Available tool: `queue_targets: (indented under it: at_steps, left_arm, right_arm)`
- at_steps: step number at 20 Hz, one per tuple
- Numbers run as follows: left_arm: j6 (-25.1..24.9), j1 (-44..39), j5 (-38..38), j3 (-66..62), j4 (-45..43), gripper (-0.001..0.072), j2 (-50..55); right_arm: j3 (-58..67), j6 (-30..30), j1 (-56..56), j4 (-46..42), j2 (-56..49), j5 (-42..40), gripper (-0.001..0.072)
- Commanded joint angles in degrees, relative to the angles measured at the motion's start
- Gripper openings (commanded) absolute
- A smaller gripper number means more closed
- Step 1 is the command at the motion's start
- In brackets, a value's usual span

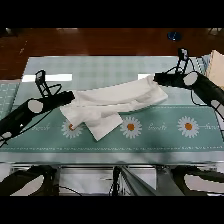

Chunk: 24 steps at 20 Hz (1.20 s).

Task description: Fold the shirts.

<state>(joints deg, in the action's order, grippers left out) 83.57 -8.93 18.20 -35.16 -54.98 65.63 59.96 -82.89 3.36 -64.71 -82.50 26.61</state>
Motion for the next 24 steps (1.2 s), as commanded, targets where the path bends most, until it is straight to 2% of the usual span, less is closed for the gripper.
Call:
queue_targets:
  at_steps: [1, 6, 11, 12, 13, 14, 15, 17, 18, 19, 22, 24]
  left_arm:
    - [0.0, -0.7, -0.2, 0.0, 0.0, 0.0029, 0.4]
    - [0.0, -0.2, -2.4, -0.1, 0.0, 0.0029, -0.2]
    - [0.0, -0.3, -9.7, -1.5, 0.0, 0.0033, -1.8]
    - [0.0, -0.3, -9.3, -1.5, 0.0, 0.0077, -1.7]
    - [0.0, -0.3, -8.7, -1.5, 0.0, 0.0242, -1.7]
    - [0.0, -0.2, -8.2, -1.6, 0.0, 0.0448, -1.9]
    - [0.0, 0.1, -7.1, -1.7, 0.0, 0.0609, -2.4]
    - [0.0, 2.8, -1.2, -2.8, -0.1, 0.0626, -4.8]
    - [-0.6, 5.2, 3.1, -3.6, -0.1, 0.0627, -6.3]
    - [-0.7, 7.6, 7.4, -4.4, -0.9, 0.0627, -7.7]
    - [-0.6, 15.7, 23.8, -5.2, -2.2, 0.0627, -10.1]
    - [-0.6, 19.5, 33.3, -5.2, -2.4, 0.0627, -9.7]
  right_arm:
    - [0.1, 0.0, -0.1, -0.5, 0.2, -2.2, 0.002]
    - [0.1, 0.0, -0.1, -0.3, 3.9, -12.1, 0.002]
    - [0.1, 0.0, -0.1, -0.3, 4.7, -11.3, 0.002]
    - [0.1, 0.0, -0.1, -0.3, 4.7, -10.6, 0.0025]
    - [0.1, 0.0, -0.1, -0.3, 4.9, -9.9, 0.0111]
    - [0.1, 0.0, -0.1, -0.3, 5.3, -9.0, 0.0238]
    - [0.1, 0.3, -0.6, -0.7, 6.3, -8.3, 0.0264]
    - [0.1, 1.1, -2.4, -2.4, 9.7, -5.9, 0.028]
    - [0.1, 1.1, -4.0, -4.2, 11.7, -3.7, 0.0373]
    - [0.1, 1.1, -5.9, -6.3, 13.4, -0.6, 0.0395]
    - [0.1, 1.6, -12.6, -10.7, 15.6, 14.1, 0.0461]
    - [0.0, 4.5, -16.2, -11.4, 14.3, 22.4, 0.0488]
